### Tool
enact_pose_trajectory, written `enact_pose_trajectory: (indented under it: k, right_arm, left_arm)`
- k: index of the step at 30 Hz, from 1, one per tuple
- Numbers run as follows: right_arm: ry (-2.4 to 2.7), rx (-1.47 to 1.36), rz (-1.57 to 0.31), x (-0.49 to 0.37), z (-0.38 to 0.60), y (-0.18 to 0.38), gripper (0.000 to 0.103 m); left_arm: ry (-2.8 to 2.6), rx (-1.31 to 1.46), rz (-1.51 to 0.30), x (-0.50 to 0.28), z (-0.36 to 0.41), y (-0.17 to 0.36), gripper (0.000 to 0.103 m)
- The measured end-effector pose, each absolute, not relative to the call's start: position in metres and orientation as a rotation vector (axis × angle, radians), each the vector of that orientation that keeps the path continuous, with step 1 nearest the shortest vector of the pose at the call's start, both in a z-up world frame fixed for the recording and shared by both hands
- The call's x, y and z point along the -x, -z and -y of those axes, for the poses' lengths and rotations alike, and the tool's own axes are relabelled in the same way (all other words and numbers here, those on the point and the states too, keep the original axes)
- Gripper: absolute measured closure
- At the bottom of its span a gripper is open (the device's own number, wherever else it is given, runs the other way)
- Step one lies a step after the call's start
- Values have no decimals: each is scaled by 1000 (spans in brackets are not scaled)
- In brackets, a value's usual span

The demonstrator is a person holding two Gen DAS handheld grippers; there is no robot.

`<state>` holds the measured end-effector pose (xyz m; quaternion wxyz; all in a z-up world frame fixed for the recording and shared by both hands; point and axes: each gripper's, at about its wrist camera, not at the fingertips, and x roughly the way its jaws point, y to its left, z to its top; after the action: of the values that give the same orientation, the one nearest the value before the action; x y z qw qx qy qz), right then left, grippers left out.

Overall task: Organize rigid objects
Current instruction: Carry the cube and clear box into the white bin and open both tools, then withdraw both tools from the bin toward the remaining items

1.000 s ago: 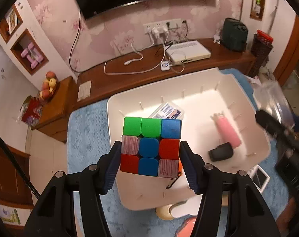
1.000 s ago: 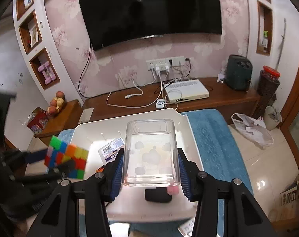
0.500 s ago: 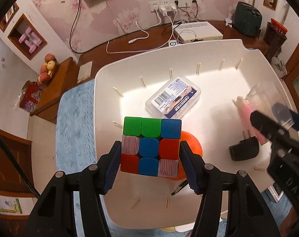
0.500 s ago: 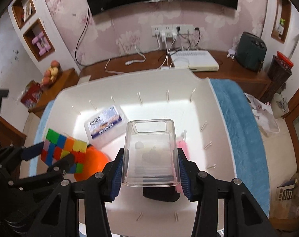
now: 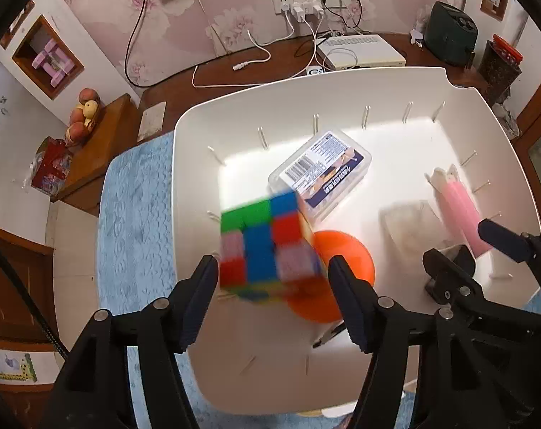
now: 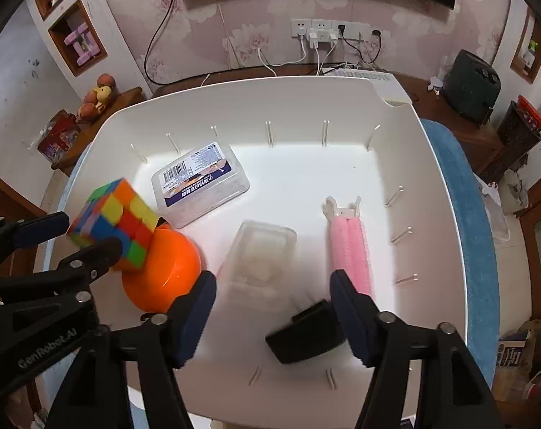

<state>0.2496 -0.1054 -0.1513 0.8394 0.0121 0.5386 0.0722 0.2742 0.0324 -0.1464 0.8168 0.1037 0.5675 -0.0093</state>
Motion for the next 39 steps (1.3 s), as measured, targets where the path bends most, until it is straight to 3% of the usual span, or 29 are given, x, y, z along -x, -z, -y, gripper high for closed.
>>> enact_pose_trajectory:
  k: [21,39]
  right_arm:
    - [-160,-33,-1009,-180,93,102,29]
    - [-132,-78,-951,-115,99,73,29]
  left_arm:
    - [92,-174,-1049,-210,-47,66,32]
    - [120,-181,-1007,-152,-64,45,32]
